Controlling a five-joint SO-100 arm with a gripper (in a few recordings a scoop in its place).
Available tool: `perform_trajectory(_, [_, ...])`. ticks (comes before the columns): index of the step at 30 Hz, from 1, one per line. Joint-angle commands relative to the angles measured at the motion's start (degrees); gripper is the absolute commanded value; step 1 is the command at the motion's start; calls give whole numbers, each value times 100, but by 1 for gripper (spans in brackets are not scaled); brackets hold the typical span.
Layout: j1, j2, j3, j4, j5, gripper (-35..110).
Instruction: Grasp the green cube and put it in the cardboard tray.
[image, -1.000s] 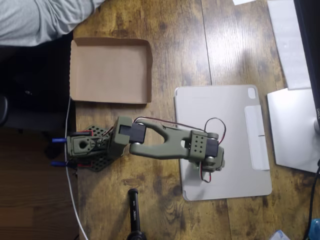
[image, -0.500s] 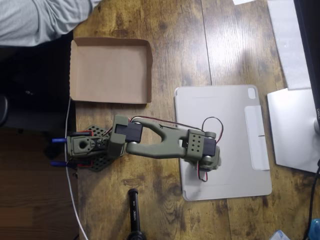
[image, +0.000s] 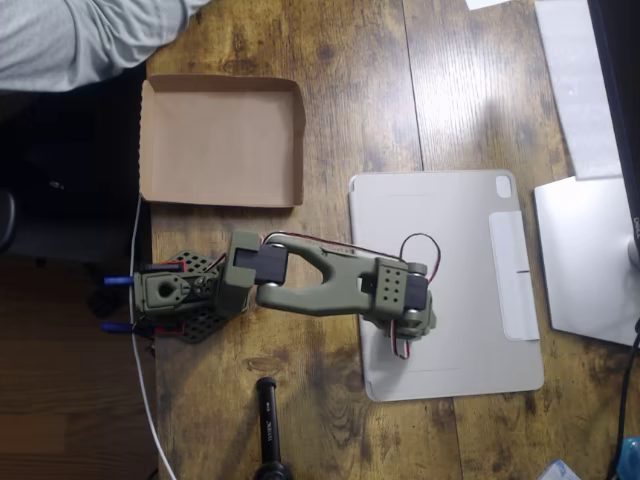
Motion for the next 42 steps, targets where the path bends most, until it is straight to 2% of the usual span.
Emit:
perform_trajectory(1, [-26,105,149,-176,-9,30])
perform_trajectory(18, [9,18,519,-1081,9,14])
perform_trajectory(27, [26,18,598,-1301,-9,13])
perform_trajectory(37, [-132,439,598,-1072,149,16])
perform_trajectory(42, [-519,756,448,-378,316,16])
